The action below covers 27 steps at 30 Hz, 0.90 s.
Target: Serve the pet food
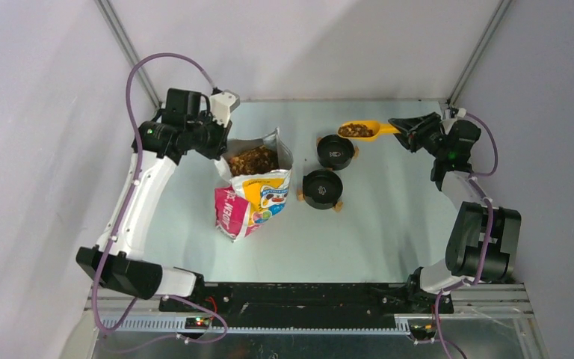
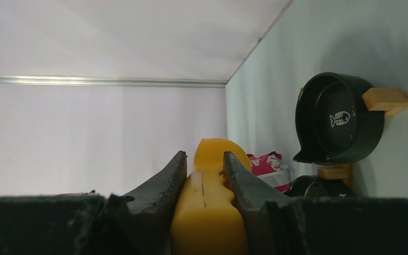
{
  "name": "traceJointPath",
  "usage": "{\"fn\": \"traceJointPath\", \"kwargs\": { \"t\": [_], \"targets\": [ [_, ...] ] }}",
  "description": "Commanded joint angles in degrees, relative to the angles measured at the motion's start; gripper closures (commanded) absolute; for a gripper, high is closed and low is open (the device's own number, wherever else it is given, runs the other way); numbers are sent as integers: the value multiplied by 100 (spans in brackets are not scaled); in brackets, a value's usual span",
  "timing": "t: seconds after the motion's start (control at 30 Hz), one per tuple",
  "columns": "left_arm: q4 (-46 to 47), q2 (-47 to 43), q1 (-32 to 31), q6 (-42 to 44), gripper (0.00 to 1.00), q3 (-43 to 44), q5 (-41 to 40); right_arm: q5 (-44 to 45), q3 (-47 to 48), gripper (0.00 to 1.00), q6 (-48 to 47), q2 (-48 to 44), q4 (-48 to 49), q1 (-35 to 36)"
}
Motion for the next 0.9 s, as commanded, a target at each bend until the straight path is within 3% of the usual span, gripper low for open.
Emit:
{"fn": "traceJointPath", "kwargs": {
  "t": [0.0,0.2,0.87],
  "targets": [
    [374,-692,40,-236,100,-180,238,279,83,100,-586,4,-73,-12],
    [467,-915,62,-380,100,-608,295,546,131,100,-1080,146,-561,-19],
    [295,-1031,196,-445,100,-447,569,902,1048,100,-1600,1376,-643,408]
  ]
}}
